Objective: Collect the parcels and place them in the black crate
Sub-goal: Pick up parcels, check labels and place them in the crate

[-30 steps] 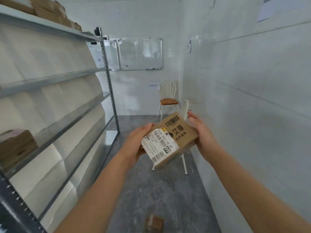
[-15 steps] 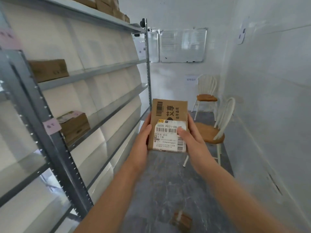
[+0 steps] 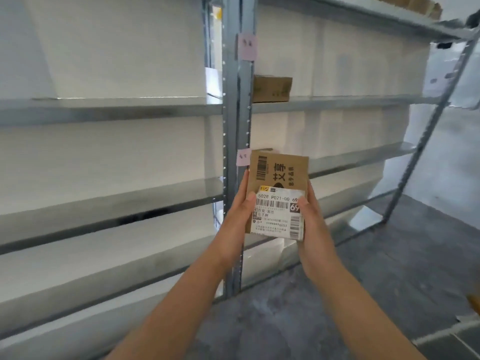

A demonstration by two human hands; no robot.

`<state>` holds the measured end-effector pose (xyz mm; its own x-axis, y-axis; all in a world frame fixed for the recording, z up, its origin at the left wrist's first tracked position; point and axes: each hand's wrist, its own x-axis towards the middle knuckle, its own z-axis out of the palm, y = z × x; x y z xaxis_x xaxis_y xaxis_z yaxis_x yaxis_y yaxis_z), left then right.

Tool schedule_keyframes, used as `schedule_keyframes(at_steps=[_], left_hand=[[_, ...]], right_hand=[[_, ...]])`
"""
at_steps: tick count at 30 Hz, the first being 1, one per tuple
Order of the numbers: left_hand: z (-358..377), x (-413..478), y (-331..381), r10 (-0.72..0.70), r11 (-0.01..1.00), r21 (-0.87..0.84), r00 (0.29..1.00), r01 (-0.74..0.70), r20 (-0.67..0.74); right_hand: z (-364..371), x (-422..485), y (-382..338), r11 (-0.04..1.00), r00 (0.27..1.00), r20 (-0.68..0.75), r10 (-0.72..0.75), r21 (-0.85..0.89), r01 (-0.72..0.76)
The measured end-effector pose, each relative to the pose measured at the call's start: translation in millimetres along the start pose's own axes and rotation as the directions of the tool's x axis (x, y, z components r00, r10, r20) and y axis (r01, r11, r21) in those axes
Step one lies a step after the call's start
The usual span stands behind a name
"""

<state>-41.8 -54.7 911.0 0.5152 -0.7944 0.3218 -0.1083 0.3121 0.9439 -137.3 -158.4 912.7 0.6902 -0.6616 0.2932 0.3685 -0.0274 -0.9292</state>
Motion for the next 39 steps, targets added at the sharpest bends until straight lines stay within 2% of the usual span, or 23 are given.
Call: schedule_keyframes(at_steps=[5, 10, 20, 26, 32, 39], left_hand=[[-56.9, -36.0, 10.4, 0.008, 0.998, 0.066, 0.975, 0.007, -0.220], [-128.7, -80.2, 29.3, 0.019, 0.997, 0.078, 0.906, 0.016, -0.423], [-297.2, -161.3, 79.5, 0.143, 0.958, 0.284, 0.815, 0.027, -0.561], [-398.8, -210.2, 96.9, 0.201, 0.949, 0.314, 0.743, 0.013, -0.638], [-485.6, -257.3, 104.8, 0.273, 0.920, 0.387, 0.616, 0.056, -0.738], [-579.5, -291.7, 140.3, 0.414, 0.848, 0.506, 0.399, 0.158, -0.818]], right_hand=[[64.8, 7.6, 26.3, 0.997, 0.965, 0.255, 0.056, 0.035, -0.067], [152.8, 6.1, 40.9, 0.994, 0.898, 0.434, 0.067, 0.048, -0.097], [351.3, -15.2, 75.8, 0.979, 0.773, 0.634, 0.023, 0.141, -0.145], [468.3, -27.5, 102.0, 0.968, 0.704, 0.709, 0.044, 0.145, -0.206], [579.7, -34.0, 132.9, 0.960, 0.558, 0.827, 0.061, 0.104, -0.260], [720.2, -31.4, 156.4, 0.943, 0.314, 0.948, -0.056, 0.153, -0.296]])
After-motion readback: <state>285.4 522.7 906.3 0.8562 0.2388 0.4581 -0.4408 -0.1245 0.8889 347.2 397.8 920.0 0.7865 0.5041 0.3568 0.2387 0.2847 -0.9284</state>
